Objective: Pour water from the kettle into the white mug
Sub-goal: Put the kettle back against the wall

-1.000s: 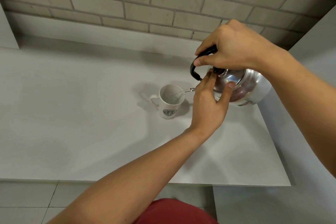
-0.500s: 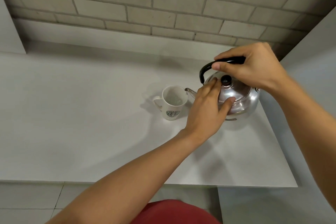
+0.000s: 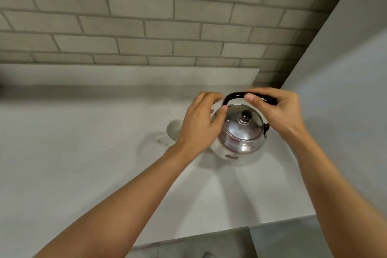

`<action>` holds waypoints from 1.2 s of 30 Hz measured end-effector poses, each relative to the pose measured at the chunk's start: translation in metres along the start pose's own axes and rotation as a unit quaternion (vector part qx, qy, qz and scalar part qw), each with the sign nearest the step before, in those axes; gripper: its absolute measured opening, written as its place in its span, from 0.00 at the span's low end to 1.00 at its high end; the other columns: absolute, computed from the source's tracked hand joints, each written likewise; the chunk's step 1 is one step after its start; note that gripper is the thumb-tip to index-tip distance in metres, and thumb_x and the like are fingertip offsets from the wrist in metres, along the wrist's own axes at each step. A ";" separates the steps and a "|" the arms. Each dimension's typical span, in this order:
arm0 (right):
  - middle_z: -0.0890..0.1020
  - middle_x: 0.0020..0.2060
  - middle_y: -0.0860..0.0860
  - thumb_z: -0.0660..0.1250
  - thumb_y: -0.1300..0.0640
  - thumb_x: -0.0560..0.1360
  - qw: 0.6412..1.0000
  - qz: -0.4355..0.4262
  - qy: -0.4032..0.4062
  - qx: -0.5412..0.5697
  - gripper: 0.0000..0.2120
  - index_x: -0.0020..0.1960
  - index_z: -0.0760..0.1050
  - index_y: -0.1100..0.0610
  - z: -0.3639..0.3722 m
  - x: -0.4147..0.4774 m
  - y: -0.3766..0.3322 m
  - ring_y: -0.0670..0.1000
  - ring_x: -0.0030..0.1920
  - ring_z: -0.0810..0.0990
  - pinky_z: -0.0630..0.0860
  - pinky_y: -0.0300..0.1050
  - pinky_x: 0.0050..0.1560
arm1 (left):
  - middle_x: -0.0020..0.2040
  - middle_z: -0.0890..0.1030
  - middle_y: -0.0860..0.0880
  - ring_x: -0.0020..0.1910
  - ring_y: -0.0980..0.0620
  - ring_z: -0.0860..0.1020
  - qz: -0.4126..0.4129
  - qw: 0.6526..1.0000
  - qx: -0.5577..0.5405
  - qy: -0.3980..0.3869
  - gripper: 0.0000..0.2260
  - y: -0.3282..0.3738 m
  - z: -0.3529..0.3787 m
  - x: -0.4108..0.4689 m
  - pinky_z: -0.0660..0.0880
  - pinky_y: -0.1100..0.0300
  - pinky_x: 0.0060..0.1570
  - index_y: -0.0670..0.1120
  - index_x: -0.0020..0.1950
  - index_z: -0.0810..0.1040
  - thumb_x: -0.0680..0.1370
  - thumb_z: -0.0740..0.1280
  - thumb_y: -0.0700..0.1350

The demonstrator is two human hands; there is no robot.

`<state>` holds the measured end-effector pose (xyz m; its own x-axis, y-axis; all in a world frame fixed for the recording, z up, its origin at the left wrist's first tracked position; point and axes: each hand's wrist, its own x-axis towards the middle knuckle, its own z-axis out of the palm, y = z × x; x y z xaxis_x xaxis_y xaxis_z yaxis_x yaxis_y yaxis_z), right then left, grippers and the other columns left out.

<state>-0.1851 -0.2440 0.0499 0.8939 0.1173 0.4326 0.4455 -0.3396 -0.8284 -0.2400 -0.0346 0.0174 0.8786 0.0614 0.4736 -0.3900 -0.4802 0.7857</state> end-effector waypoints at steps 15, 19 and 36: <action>0.89 0.50 0.41 0.78 0.55 0.75 0.999 0.043 0.001 0.016 0.11 0.58 0.87 0.50 0.001 0.037 0.008 0.42 0.53 0.87 0.81 0.36 0.55 | 0.50 0.85 0.54 0.49 0.52 0.82 -0.023 0.990 0.021 -0.135 0.13 -0.013 0.003 0.079 0.78 0.57 0.52 0.52 0.69 0.80 0.86 0.63 0.48; 0.87 0.48 0.44 0.71 0.50 0.81 0.997 0.059 -0.027 0.034 0.13 0.65 0.83 0.46 -0.005 0.083 0.045 0.40 0.49 0.83 0.79 0.36 0.54 | 0.46 0.84 0.55 0.43 0.56 0.81 -0.062 0.994 0.034 -0.086 0.12 -0.040 0.017 0.123 0.76 0.64 0.48 0.51 0.67 0.81 0.86 0.64 0.48; 0.86 0.47 0.38 0.62 0.47 0.85 0.994 0.093 -0.037 0.039 0.14 0.55 0.78 0.26 0.083 0.190 0.171 0.50 0.50 0.87 0.82 0.58 0.58 | 0.48 0.84 0.56 0.50 0.47 0.84 -0.216 0.976 0.000 0.006 0.10 -0.172 0.049 0.213 0.81 0.49 0.56 0.56 0.62 0.84 0.83 0.67 0.49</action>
<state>0.0648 -0.2021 -0.0392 0.9613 0.1283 0.2437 0.2714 -0.2890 -0.9181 0.0277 0.0178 -0.0364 0.9576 0.2690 0.1036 0.0158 -0.4079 0.9129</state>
